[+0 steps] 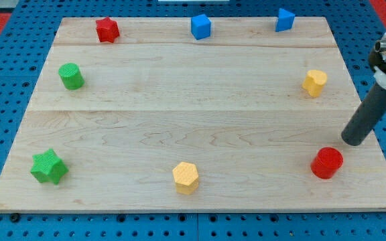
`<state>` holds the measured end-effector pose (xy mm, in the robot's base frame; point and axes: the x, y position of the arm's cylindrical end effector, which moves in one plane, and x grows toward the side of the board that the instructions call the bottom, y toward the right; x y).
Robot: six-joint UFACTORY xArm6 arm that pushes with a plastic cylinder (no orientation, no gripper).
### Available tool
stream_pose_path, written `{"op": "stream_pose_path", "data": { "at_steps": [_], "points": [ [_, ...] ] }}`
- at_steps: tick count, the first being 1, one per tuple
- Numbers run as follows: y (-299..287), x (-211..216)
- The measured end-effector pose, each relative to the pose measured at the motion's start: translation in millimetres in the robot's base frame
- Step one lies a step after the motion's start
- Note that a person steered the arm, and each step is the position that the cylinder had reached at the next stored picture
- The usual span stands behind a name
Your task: Move the blue triangle parallel to the right of the blue cube
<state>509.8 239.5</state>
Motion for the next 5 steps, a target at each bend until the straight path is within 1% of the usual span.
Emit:
{"op": "stream_pose_path", "data": {
  "at_steps": [1, 2, 3, 4, 5],
  "points": [
    [-21, -5],
    [-13, -29],
    [15, -44],
    [79, -52],
    [104, -65]
  ]
}}
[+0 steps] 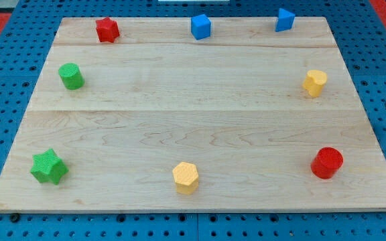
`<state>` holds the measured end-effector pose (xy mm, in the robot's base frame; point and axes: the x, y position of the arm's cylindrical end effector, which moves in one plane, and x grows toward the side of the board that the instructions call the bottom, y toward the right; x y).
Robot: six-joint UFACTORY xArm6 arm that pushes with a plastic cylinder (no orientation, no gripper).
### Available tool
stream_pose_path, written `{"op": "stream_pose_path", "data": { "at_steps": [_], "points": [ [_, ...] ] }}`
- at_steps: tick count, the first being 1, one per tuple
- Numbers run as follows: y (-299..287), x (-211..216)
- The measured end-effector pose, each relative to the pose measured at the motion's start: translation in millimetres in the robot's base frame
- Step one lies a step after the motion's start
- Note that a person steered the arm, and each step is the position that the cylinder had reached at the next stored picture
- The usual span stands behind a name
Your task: Move the blue triangle parallel to the right of the blue cube
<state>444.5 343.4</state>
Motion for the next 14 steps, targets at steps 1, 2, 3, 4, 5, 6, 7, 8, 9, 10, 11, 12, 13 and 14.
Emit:
{"op": "stream_pose_path", "data": {
  "at_steps": [1, 2, 3, 4, 5, 6, 7, 8, 9, 10, 11, 12, 13, 14],
  "points": [
    [0, -29],
    [0, -71],
    [-19, -116],
    [-51, -185],
    [-99, -253],
    [-99, -253],
    [-181, -253],
    [-254, -251],
    [-275, -213],
    [-302, -186],
    [-303, -208],
    [-293, -217],
    [-269, -209],
    [-268, -181]
  ]
}}
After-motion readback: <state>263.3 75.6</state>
